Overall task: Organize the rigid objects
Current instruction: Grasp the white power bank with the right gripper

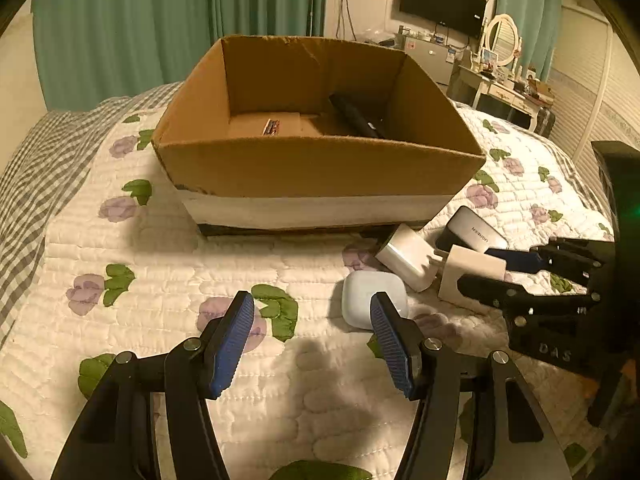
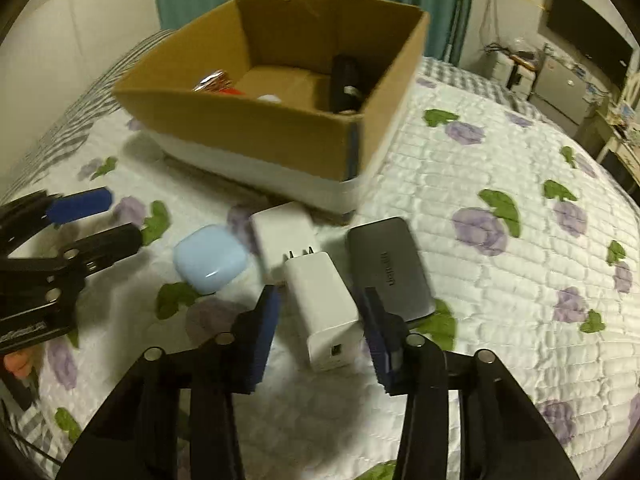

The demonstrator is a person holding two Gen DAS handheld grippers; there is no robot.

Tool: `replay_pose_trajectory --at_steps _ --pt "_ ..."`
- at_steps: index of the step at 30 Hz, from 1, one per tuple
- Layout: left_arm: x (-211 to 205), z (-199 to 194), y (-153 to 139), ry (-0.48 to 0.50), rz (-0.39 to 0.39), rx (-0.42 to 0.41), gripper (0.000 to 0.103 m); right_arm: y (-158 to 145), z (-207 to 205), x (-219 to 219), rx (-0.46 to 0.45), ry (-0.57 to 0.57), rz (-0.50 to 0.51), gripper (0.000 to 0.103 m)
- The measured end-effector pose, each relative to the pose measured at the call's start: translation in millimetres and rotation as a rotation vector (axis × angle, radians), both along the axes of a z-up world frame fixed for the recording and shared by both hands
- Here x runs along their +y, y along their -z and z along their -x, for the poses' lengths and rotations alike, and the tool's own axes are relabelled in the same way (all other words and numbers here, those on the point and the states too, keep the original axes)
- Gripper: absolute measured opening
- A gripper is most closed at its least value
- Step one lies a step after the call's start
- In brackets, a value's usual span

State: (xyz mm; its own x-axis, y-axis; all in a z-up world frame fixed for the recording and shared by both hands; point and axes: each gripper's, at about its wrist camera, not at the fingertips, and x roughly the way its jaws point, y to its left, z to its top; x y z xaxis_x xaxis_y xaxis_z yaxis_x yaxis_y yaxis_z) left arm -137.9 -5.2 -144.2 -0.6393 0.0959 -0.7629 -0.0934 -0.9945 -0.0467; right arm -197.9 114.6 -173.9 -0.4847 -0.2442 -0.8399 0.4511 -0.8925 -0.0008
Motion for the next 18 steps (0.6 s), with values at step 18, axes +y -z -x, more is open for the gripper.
replay_pose_trajectory --at_steps 18 --pt "39 24 25 0.128 -0.015 -0.094 0.063 -29 -1 16 0.115 0.044 0.111 0.027"
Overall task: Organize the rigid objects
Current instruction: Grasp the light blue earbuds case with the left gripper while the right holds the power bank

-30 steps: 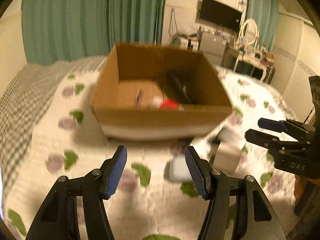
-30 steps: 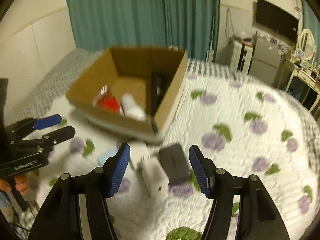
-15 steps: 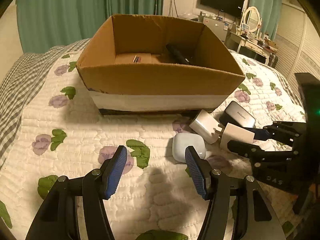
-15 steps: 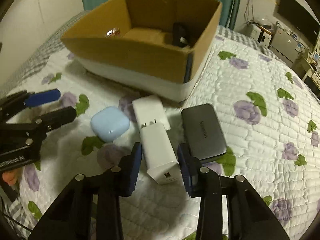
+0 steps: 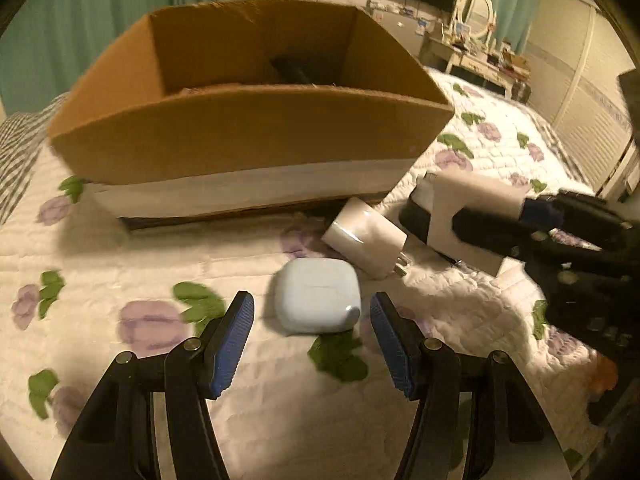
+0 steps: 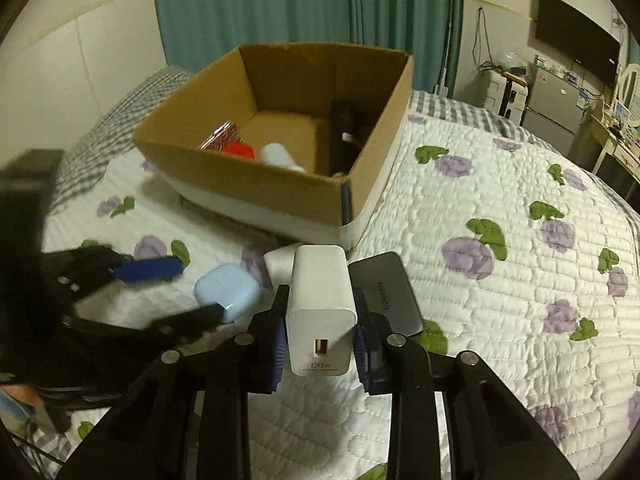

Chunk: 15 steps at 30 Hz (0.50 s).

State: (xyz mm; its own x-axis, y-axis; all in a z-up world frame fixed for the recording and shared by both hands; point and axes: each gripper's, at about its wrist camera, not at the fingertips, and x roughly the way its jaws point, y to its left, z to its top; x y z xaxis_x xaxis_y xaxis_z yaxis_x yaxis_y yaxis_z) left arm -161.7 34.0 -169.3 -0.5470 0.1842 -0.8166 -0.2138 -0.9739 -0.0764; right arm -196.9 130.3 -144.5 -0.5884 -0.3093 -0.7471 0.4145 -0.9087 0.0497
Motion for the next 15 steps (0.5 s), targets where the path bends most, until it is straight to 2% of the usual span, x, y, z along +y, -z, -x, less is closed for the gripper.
replay_pose_trajectory --at_steps 6,8,9,15 --pt "12 16 17 0.014 0.009 -0.039 0.063 0 5 3 -0.004 0.01 0.019 0.027" --pt "12 16 21 0.013 0.018 -0.035 0.06 1 5 3 -0.006 0.014 0.016 0.027" --pt "12 15 20 0.008 0.026 -0.028 0.05 1 5 3 -0.006 0.014 0.013 0.027" --pt "8 -1 2 -0.006 0.025 0.028 0.05 -7 -1 3 0.018 0.021 -0.002 0.027"
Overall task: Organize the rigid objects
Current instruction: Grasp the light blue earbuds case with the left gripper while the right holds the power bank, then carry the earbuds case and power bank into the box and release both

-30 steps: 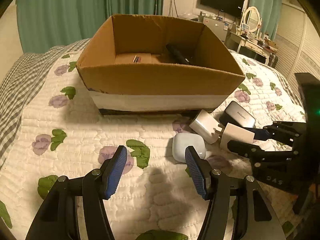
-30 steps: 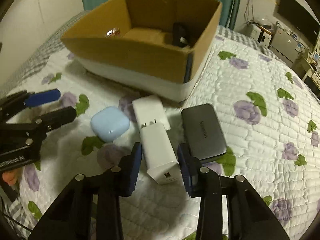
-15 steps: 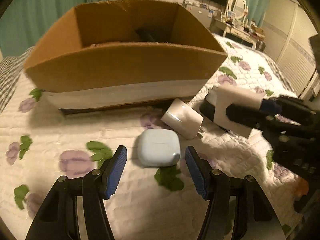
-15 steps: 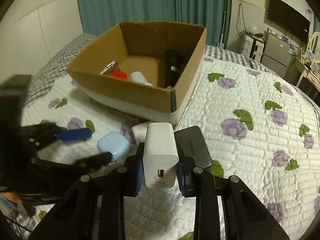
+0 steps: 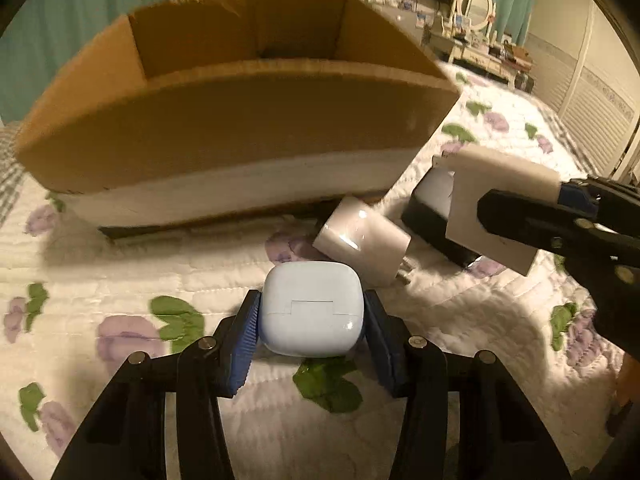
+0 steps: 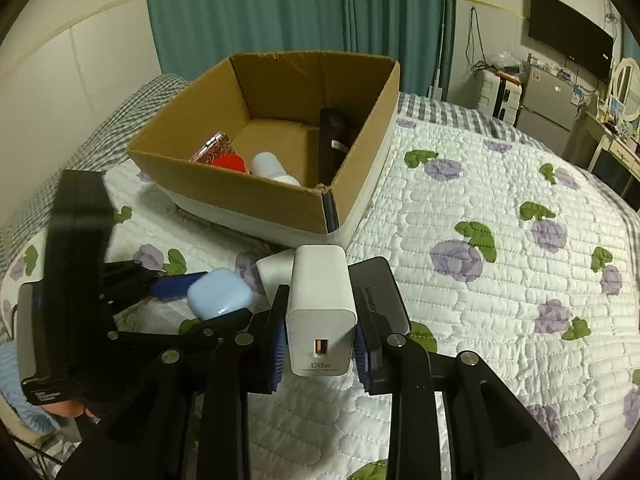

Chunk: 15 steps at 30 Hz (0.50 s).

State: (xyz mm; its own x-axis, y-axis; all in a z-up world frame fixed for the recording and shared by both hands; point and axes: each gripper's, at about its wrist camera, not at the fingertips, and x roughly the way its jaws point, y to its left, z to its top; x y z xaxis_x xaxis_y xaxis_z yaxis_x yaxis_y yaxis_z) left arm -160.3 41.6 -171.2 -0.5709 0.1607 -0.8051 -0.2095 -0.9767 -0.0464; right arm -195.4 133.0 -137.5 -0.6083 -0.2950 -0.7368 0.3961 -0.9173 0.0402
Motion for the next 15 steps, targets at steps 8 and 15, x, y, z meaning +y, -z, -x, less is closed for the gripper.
replay_pose_trajectory --at_steps 8,15 --pt "-27 -30 -54 -0.039 -0.04 0.112 0.05 -33 -20 -10 0.064 0.002 0.001 0.027" --pt "-40 -28 -112 -0.077 -0.045 0.23 0.05 -81 -20 -29 0.159 -0.04 0.026 0.027"
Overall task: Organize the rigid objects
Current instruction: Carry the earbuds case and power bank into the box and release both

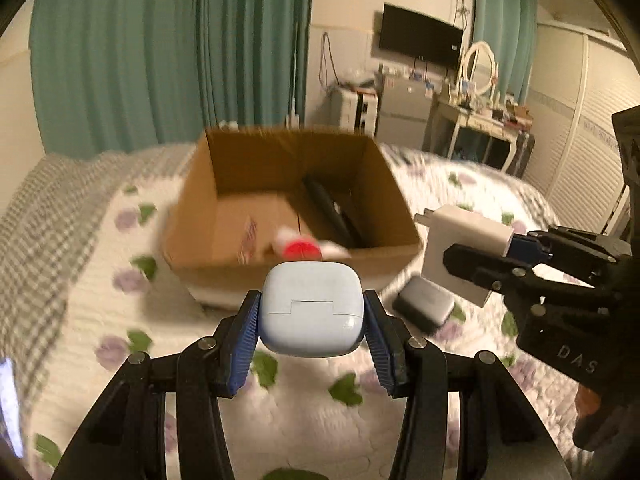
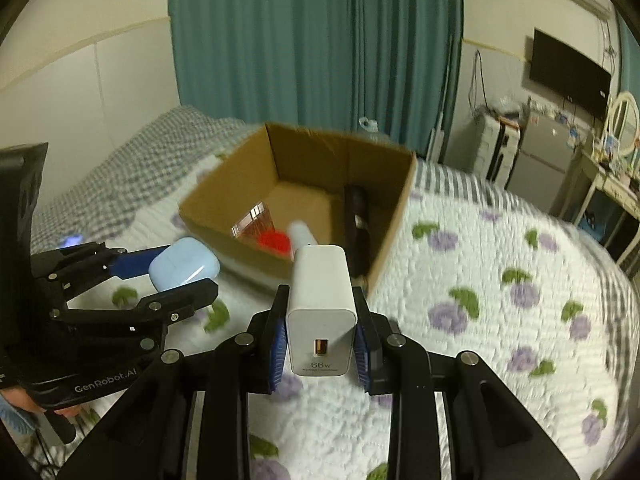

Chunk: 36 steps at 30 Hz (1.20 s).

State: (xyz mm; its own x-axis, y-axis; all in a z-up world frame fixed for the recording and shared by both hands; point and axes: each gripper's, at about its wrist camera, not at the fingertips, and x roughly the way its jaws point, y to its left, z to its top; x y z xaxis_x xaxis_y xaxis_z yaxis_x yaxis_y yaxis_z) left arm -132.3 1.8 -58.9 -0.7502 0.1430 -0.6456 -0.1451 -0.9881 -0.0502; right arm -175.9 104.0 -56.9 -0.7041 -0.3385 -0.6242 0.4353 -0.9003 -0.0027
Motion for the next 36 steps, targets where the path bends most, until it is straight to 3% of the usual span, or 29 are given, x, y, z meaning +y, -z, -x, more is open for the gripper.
replay_pose_trajectory --at_steps 4,13,18,22,29,32,36 --pt "-10 20 -25 -0.03 -0.015 0.045 0.05 -24 20 -5 0.053 -0.007 0.023 0.027" --pt "-17 102 -53 -0.046 0.053 0.114 0.05 -46 90 -19 0.118 0.002 0.052 0.027" --pt "-11 143 -34 -0.029 0.076 0.079 0.05 -33 125 -24 0.104 0.018 0.065 0.027" --pt "-14 171 -6 -0.053 0.092 0.023 0.05 -5 142 -23 0.054 0.018 0.069 0.027" --pt "-13 192 23 -0.095 0.117 -0.068 0.057 19 161 -14 -0.001 0.037 0.09 0.027" --pt "-17 183 16 -0.089 0.067 -0.014 0.062 21 162 -17 -0.012 0.036 0.085 0.027" --pt "-25 177 11 -0.1 0.066 0.002 0.064 27 165 -25 -0.036 0.033 0.076 0.027"
